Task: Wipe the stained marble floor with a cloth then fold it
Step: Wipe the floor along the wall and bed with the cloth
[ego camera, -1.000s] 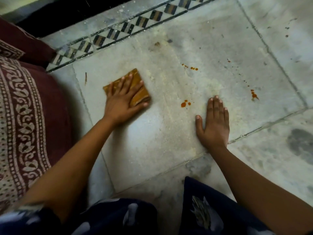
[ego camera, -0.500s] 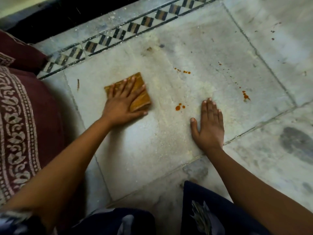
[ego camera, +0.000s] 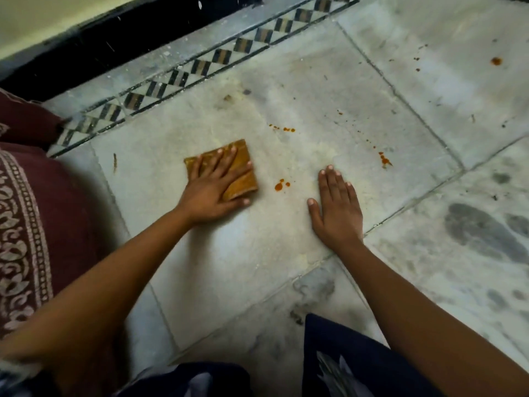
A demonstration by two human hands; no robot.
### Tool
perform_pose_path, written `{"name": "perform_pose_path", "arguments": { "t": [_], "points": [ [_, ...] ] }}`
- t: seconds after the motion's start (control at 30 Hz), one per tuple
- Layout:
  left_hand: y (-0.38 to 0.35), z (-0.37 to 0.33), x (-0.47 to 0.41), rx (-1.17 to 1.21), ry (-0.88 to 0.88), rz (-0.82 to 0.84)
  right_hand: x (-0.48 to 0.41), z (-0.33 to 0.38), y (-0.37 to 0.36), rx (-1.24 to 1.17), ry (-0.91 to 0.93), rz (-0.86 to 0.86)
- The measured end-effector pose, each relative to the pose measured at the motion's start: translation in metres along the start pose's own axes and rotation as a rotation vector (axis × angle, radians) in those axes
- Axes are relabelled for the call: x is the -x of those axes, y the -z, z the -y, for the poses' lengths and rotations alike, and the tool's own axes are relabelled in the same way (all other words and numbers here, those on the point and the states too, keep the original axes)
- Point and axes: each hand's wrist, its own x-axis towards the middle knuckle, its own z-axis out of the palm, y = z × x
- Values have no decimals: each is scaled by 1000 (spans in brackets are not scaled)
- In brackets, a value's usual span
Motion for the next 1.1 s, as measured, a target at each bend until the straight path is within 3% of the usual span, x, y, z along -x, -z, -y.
{"name": "perform_pose_path", "arguments": {
  "t": [0.1, 0.2, 0.27, 0.43, 0.53, 0.6, 0.67, 0.73, 0.83, 0.9, 1.0, 1.1],
  "points": [
    [8, 23, 11, 14, 98, 15, -2, -22, 6, 62, 82, 35],
    [21, 24, -33, 65, 311, 35, 1, -25, 6, 53, 106, 41],
    [27, 11, -76, 76, 360, 61, 1, -24, 4, 35, 86, 38],
    [29, -50, -138, 68, 175, 101, 0, -26, 5, 13, 81, 33],
    [20, -71, -115, -35, -80, 98, 0, -26, 4, 3, 73, 33],
    [25, -51, -95, -69, -210, 117, 1, -25, 4, 6, 78, 33],
    [38, -24, -100, -74, -205, 138, 0, -25, 3, -4, 71, 31],
    [48, -14, -122, -42, -81, 157, 0, -26, 2, -12, 74, 34],
    [44, -45, -149, 20, 63, 114, 0, -26, 3, -11, 79, 38],
    [31, -68, -138, 26, 17, 87, 1, -26, 4, -18, 83, 39],
    [14, -61, -91, -40, -186, 56, 1, -25, 4, -49, 84, 25],
    [21, -25, -77, -14, -143, 45, 1, -25, 3, -58, 80, 20]
  ]
}}
